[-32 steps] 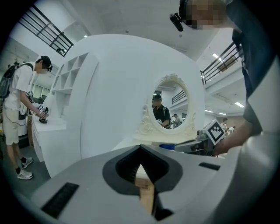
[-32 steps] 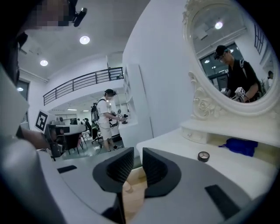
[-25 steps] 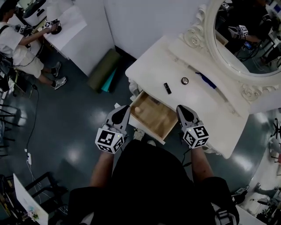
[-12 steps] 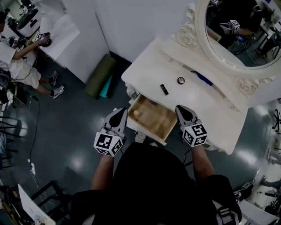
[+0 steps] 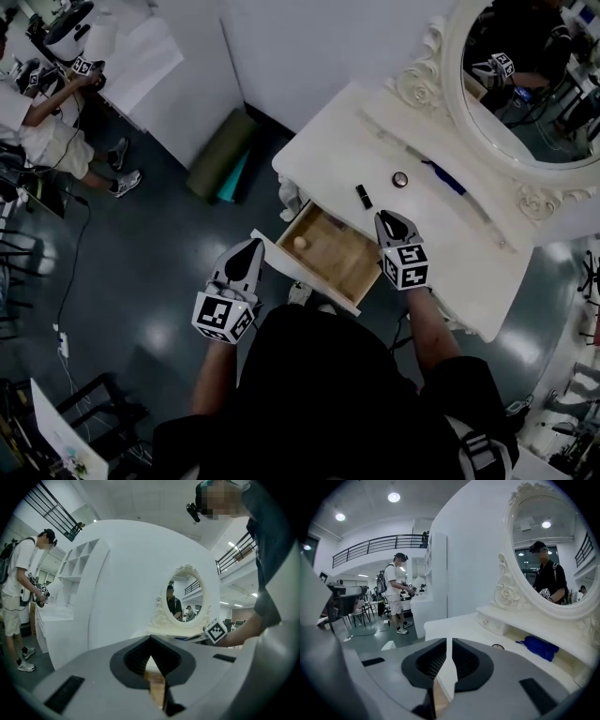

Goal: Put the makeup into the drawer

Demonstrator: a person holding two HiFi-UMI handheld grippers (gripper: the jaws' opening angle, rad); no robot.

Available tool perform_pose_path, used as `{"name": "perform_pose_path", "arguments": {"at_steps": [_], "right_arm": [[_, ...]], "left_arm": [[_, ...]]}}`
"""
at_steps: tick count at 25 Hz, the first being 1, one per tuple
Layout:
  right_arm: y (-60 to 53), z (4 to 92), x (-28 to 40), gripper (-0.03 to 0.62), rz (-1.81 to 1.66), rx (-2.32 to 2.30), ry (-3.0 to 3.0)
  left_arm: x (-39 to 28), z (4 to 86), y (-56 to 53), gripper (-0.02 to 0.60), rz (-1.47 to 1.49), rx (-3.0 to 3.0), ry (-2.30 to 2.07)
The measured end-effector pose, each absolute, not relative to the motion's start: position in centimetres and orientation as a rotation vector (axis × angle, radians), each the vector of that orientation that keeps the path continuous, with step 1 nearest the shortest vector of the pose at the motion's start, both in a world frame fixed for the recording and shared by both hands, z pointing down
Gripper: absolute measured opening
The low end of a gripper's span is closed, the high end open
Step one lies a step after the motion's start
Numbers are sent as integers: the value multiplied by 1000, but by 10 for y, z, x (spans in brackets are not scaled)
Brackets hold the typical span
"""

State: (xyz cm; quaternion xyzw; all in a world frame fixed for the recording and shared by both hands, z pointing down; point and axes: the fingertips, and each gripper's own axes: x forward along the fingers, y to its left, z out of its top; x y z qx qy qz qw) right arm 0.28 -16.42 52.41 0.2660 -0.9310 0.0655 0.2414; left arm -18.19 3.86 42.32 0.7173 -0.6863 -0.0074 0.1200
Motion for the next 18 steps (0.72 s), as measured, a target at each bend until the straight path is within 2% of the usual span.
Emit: {"name": "perform_pose_path", "arguments": {"at_steps": [3,6,13,18], "right_arm": [[-175,538,-12,37,150,716,-2511],[-186,555,-25,95,89,694,-2453],[-217,604,-38,158,200,681,-2303],[-226,628,-35,169,292,683,-2243]], "left_arm": [[-196,430,53,20,-10,2041,-2038],[-210,438,63,20,-5,1979,-2056],[-232,455,81,20,19,1879,-2076],[-239,464,92,20,34,1826,-2090]]}}
